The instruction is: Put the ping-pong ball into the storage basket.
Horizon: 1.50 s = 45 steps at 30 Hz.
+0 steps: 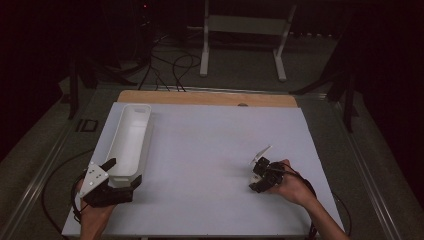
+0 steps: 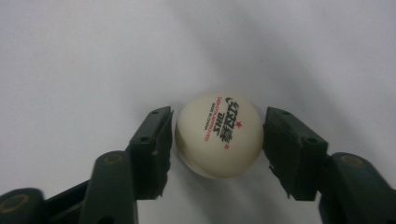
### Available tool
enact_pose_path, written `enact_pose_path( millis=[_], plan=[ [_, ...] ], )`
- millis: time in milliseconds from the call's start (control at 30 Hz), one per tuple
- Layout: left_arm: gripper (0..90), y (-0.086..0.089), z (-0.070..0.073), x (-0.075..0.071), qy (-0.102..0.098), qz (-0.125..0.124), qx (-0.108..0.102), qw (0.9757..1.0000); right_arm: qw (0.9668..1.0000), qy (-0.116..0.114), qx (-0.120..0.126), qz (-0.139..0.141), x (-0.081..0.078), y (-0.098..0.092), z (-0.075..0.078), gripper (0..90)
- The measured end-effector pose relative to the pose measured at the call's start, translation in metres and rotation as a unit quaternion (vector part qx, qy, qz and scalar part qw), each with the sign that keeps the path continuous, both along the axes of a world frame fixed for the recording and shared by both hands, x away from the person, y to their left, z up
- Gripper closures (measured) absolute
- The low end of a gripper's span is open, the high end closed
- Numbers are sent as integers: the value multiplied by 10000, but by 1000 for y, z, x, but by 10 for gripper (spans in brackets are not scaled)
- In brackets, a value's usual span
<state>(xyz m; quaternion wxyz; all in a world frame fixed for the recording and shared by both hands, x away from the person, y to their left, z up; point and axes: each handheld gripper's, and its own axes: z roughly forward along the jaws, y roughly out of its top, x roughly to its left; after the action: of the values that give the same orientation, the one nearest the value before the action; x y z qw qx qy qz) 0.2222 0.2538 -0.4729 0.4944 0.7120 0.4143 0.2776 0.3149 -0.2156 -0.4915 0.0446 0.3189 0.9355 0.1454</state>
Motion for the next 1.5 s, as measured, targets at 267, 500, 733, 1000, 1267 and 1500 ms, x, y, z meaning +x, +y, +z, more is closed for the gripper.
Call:
enact_pose_path(
  millis=[267,500,733,1000,1267,1500],
  plan=[
    [0,0,0,0,-2,8,-13,10000,10000,-14,25,95,0,0,0,503],
    [0,0,0,0,-1,6,-10,10000,10000,-32,38,76,-1,0,2,504],
    [0,0,0,0,5,2,0,10000,9999,-77,84,108,-2,1,8,504],
    [0,0,0,0,7,2,-9,10000,9998,-94,152,130,0,3,16,504],
    [0,0,0,0,2,6,-21,10000,9996,-173,150,140,1,4,24,504],
    [0,0,0,0,-2,7,-25,10000,9995,-258,157,112,2,5,32,504]
  ],
)
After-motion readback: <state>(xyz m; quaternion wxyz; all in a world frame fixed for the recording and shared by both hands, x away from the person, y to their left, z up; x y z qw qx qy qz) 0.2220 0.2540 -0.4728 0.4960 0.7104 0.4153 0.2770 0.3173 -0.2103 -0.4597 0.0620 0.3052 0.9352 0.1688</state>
